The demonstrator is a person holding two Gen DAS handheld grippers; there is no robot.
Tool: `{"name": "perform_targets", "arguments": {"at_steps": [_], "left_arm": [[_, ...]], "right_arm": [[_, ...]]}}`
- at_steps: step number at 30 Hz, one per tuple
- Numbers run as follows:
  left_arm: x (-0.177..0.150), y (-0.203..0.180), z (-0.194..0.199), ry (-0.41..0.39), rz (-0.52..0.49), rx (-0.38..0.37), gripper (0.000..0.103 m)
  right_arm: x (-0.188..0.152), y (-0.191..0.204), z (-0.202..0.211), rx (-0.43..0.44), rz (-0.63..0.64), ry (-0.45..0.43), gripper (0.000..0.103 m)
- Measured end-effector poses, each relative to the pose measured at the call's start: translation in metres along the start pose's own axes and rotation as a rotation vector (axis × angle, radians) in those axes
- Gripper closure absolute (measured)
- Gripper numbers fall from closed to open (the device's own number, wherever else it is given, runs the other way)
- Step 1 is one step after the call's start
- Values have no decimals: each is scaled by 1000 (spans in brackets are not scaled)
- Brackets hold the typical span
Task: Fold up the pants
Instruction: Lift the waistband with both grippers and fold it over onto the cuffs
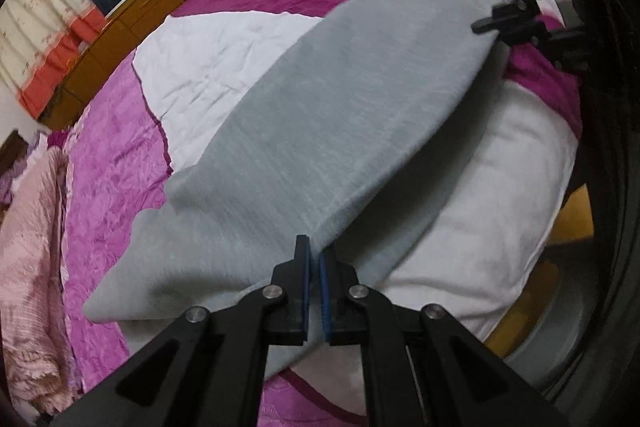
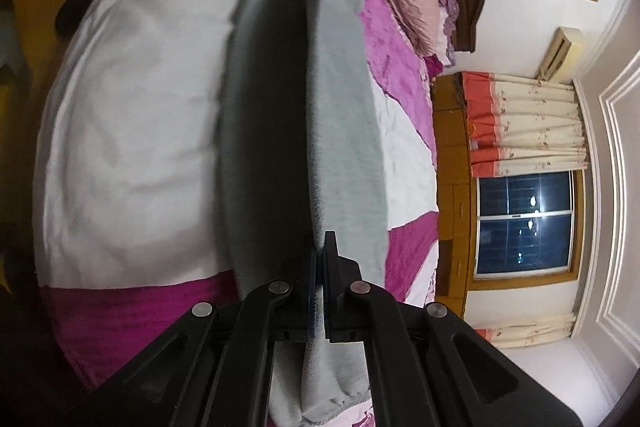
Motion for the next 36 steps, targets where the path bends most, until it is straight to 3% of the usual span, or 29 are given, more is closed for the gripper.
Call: {"name": "perform_targets", "arguments": {"at_steps": [8,18,24,27,32,36], "left_arm": [[-17,-21,-4,36,-104,10,99],[-23,-30,-16,69,-113,22,99],[-13,-13,-14,65,30,6,98],[-11,-11,-20,66,18,23,98],[-17,-26,-25,57,-108,103,98],[-20,-26,-15,53,-98,81,98]], "right_arm": [[5,27,10,48,42,-17,103],[1,56,0,89,55,9,103],[4,22,-3,7,-3,18,103],[5,5,-10,-6,-26,17,103],[8,35,-15,4,96,1,103],[4,58,-5,4,150,-14,103]]}}
Point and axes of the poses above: each gripper's, at about its wrist camera, not at the fingertips, and z roughly against the way its jaws point, y to its left, x to its top, the point moved 10 cm from there along -z, roughly the way its jaws point, and after that the axes turned 3 degrees about -y, right-handed, at the moved point
